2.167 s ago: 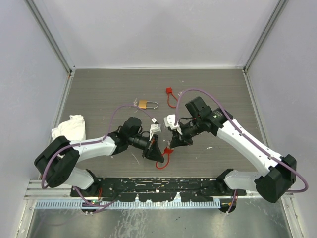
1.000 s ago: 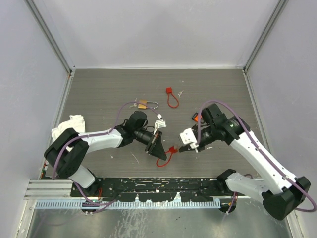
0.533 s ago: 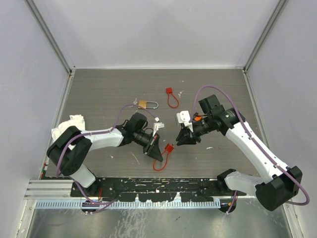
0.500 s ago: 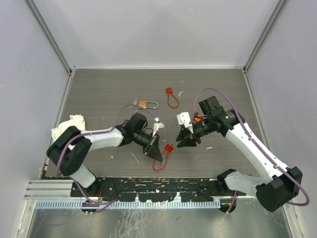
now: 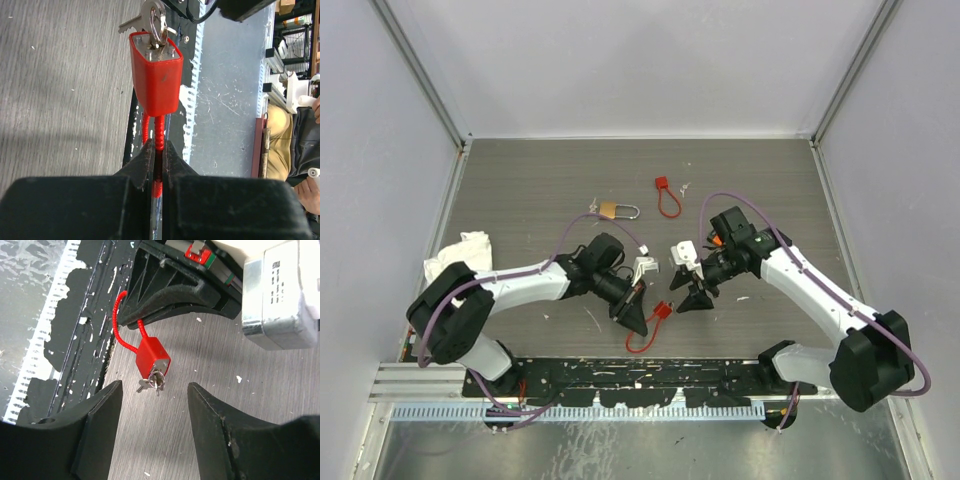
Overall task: Lock with the key
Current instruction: Lock the lock.
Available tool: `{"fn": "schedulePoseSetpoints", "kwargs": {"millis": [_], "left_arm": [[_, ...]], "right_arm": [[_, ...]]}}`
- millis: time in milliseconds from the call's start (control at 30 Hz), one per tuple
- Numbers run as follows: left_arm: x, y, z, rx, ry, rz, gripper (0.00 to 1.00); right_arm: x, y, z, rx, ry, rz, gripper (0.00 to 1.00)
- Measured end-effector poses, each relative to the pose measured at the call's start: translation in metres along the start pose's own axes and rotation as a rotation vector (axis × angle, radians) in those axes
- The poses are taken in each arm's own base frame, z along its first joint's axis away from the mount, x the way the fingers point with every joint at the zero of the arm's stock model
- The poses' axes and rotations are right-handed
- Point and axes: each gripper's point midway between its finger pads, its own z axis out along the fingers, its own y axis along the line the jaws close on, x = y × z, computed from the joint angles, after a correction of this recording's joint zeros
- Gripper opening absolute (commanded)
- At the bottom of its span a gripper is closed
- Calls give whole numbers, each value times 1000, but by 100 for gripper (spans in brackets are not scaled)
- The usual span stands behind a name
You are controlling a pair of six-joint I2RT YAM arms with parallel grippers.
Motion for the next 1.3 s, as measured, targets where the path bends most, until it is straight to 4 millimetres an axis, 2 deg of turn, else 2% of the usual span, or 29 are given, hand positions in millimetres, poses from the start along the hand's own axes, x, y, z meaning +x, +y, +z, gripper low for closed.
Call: {"fn": "schedulePoseSetpoints", "kwargs": {"millis": [433, 533, 667, 967, 1133, 1300], "left_arm": [[1, -7, -1, -3, 4, 18, 0], [1, -9, -1, 0, 5, 27, 0], [0, -11, -2, -1, 5, 37, 0], [0, -11, -1, -2, 5, 41, 0], [1, -11, -1, -1, 6, 42, 0], [3, -11, -1, -2, 15, 32, 0]], "right_arm": [[11, 4, 9, -53, -12, 6, 52], [14, 5, 10, -62, -11, 18, 48], [13, 5, 11, -68, -18, 11, 35], [13, 14, 12, -101, -32, 18, 31], [14, 17, 12, -116, -34, 12, 20], [15, 18, 13, -125, -32, 8, 4]]}}
